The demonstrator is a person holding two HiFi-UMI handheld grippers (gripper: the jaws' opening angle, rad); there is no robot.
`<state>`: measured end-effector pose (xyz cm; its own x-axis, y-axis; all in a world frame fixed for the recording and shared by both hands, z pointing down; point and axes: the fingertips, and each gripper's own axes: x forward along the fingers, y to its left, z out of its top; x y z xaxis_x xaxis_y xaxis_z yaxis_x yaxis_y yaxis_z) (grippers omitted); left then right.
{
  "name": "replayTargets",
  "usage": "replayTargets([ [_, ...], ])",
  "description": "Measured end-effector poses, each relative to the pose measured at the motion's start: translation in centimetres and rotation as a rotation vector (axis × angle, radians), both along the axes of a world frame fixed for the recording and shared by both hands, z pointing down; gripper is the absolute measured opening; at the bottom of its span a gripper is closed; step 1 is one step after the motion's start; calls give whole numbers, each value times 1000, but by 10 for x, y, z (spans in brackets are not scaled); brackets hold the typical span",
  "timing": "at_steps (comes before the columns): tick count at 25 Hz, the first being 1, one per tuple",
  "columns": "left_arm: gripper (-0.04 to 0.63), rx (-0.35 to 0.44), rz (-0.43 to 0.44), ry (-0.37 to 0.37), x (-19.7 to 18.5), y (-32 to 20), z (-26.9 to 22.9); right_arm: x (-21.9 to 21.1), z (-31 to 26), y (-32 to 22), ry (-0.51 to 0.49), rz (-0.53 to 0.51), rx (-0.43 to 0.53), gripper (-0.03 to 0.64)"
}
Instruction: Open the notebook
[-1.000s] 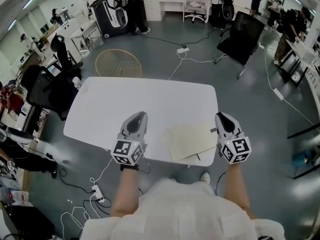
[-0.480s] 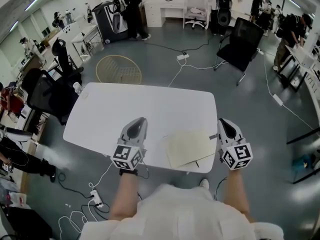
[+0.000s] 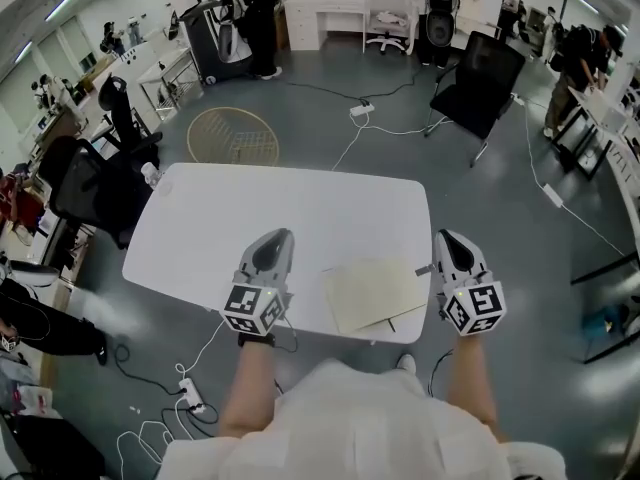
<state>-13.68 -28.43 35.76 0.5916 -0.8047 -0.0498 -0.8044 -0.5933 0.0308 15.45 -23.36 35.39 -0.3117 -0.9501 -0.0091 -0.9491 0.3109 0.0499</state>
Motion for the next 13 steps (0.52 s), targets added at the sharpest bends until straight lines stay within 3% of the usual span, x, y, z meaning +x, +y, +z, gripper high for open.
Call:
replayTargets([
  [13,26,13,-5,-1,4,-10,-6,2,-1,-10,22,-7,6,2],
])
